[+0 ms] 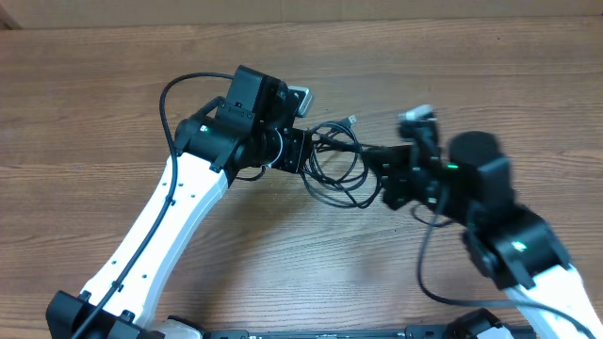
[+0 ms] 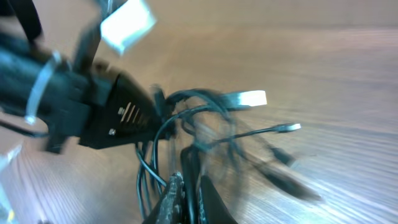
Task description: Untangle cables
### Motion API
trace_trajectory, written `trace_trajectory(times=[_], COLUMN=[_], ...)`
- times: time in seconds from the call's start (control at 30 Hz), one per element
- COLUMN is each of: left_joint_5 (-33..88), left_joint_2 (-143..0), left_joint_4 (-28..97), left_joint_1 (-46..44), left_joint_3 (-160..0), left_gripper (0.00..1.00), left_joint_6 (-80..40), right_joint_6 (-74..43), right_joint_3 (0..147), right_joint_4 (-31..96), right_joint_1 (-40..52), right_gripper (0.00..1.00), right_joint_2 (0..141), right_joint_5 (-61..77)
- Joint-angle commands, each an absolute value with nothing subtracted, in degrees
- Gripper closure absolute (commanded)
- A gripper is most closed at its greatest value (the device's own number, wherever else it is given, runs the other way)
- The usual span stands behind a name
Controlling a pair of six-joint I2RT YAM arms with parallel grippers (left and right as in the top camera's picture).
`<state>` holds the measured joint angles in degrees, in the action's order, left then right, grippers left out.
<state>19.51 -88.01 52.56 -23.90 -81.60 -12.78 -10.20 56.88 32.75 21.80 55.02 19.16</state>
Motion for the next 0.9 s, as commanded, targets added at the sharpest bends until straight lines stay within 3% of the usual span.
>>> trace_trajectory(times=[0.0, 0.2, 0.37, 0.7, 0.87], left_joint_5=[-1.48, -5.98, -5.89, 3.7, 6.42], left_joint_2=[-89.71, -89.71, -89.71, -89.54, -88.88], left_joint_4=[53.78, 54.13, 54.13, 53.95, 53.93], left_joint_1=[-20.14, -18.35, -18.28, -18.35, -18.35], left_joint_3=[-80.29, -80.29, -80.29, -80.31, -80.31], left_gripper=[0.96, 0.96, 0.96, 0.96, 0.96], left_joint_6=[-19.81, -27.09, -25.41, -10.15, -7.49], right_joint_6=[-13.41, -13.74, -13.47, 0.89, 11.53], right_joint_3=[59.07, 59.07, 58.94, 58.85, 58.85], right_joint_4=[32.67, 33.06, 36.16, 38.54, 33.56], right_joint_1=[14.63, 7.38, 6.57, 14.57, 22.76], right_gripper=[0.96, 0.96, 0.94, 0.65, 0.42], right_joint_2=[47.2, 45.54, 47.22, 61.43, 71.13], right_joint_5=[22.24, 28.58, 26.57, 32.27, 31.46])
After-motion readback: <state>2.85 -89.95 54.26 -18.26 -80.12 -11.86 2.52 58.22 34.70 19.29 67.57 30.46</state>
